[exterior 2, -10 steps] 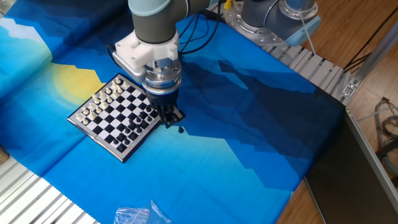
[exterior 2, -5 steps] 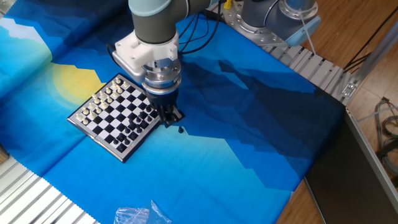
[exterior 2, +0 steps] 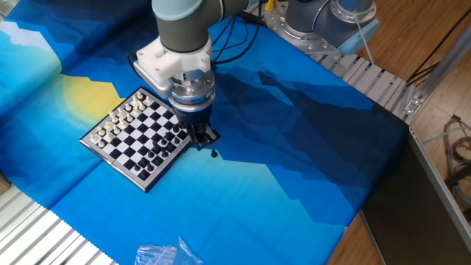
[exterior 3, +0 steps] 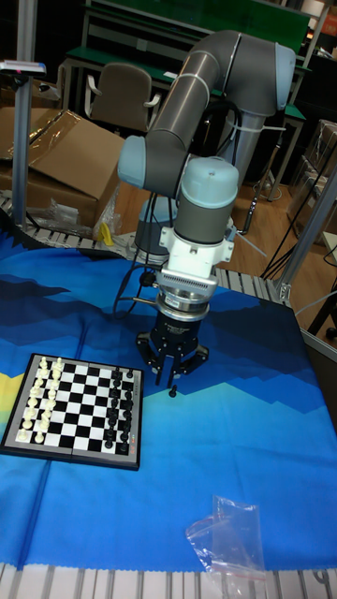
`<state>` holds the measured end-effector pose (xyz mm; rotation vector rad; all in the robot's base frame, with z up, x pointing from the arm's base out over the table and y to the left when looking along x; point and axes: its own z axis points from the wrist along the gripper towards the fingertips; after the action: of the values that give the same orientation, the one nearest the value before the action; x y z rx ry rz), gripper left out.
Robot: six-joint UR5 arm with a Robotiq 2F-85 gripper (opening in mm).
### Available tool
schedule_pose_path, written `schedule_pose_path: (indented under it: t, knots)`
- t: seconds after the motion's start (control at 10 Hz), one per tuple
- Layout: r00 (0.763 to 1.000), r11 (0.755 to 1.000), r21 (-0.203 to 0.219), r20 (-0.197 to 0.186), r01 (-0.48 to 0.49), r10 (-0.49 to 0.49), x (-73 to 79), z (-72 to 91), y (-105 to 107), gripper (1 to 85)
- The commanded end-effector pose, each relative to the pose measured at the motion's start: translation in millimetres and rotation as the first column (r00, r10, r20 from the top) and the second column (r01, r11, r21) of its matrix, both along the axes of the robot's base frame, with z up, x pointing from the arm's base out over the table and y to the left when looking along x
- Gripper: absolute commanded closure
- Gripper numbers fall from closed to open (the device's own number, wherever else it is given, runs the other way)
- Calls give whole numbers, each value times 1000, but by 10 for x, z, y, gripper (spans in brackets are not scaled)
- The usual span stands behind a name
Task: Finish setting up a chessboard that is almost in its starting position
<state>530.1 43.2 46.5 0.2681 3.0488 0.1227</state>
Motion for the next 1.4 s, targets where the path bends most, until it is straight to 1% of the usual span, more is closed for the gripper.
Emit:
schedule_pose_path:
  t: [0.0,0.3,0.5,0.7,0.8,0.9,1.0,1.2,1.3]
  knots:
    - [1000,1000,24,5,11,-11,21,0,69,610]
    - [1000,999,30,22,12,-12,65,-8,99,610]
    - [999,999,34,29,21,-22,48,-19,166,610]
    - [999,999,30,35,25,-26,20,-62,202,610]
    - [998,999,30,47,30,-31,8,-121,247,603]
    - [999,999,24,40,33,-34,-28,-146,252,600]
    - [999,999,23,28,38,-39,-72,-137,253,600]
    - [999,999,29,19,44,-44,-118,-119,308,600]
    - [999,999,30,9,41,-42,-147,-121,311,600]
